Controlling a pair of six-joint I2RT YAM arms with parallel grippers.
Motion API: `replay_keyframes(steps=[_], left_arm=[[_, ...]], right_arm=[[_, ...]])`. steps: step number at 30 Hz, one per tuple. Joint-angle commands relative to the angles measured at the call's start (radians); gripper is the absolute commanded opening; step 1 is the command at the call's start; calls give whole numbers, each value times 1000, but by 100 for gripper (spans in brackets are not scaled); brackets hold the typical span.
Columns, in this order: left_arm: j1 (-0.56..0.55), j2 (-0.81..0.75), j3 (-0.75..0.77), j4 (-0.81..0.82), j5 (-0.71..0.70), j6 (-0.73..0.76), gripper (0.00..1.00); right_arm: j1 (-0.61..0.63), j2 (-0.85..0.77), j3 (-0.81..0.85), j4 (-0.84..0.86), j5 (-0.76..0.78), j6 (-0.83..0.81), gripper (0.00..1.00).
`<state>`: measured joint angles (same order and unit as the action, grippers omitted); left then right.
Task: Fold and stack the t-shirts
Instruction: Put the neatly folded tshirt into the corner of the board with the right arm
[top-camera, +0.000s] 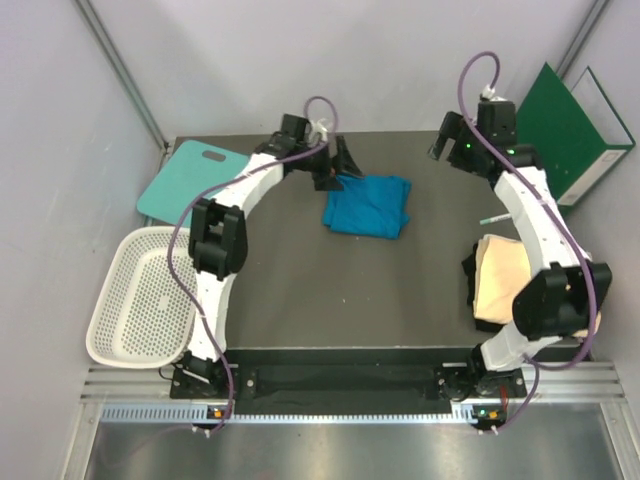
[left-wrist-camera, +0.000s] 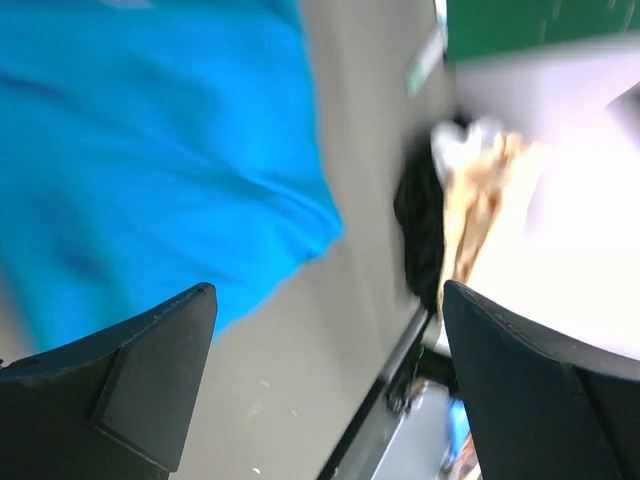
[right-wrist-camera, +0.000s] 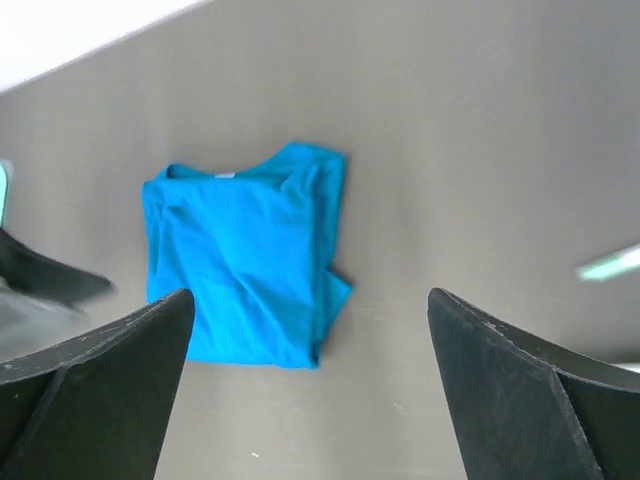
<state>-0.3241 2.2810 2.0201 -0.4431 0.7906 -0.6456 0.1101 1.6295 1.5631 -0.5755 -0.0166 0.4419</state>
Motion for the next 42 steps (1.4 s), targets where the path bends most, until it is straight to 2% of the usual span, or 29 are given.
replay_keyframes(steps=[1, 5, 7, 10, 11, 16, 19, 27, 34, 35, 37, 40, 41, 42], left_arm=[[-197, -26, 46, -175, -16, 159, 99], [-268, -34, -1, -203, -51, 136, 99], [-274, -69, -46, -191, -66, 121, 99], [-264, -150, -171, -152, -103, 113, 99], [-257, -167, -211, -149, -114, 110, 99], [-161, -288, -314, -129, -152, 41, 99], [-66, -339, -368, -103, -151, -9, 99], [68, -368, -307, -164, -154, 43, 99], [86, -367, -319, -141, -114, 32, 99], [88, -359, -317, -140, -110, 31, 99], [88, -354, -317, -138, -103, 27, 99], [89, -350, -311, -138, -96, 23, 99], [91, -350, -310, -138, -96, 26, 99], [94, -348, -307, -137, -94, 26, 99]], right_arm=[[-7, -94, 81, -226, 161, -126, 100], [16, -148, 13, -377, 249, -166, 100], [43, -178, -81, -431, 306, -161, 100], [137, -191, -216, -477, 478, -123, 100], [204, -188, -248, -480, 566, -102, 100], [409, -27, -331, -619, 809, 84, 100], [473, 71, -318, -658, 843, 130, 100], [474, 389, -301, -708, 940, 202, 100], [312, 478, -368, -676, 1026, 267, 100], [294, 493, -361, -675, 1027, 259, 96], [242, 549, -338, -721, 1044, 320, 96], [191, 572, -324, -742, 1043, 336, 77], [178, 567, -327, -730, 1035, 330, 56], [171, 550, -330, -715, 1029, 296, 44]])
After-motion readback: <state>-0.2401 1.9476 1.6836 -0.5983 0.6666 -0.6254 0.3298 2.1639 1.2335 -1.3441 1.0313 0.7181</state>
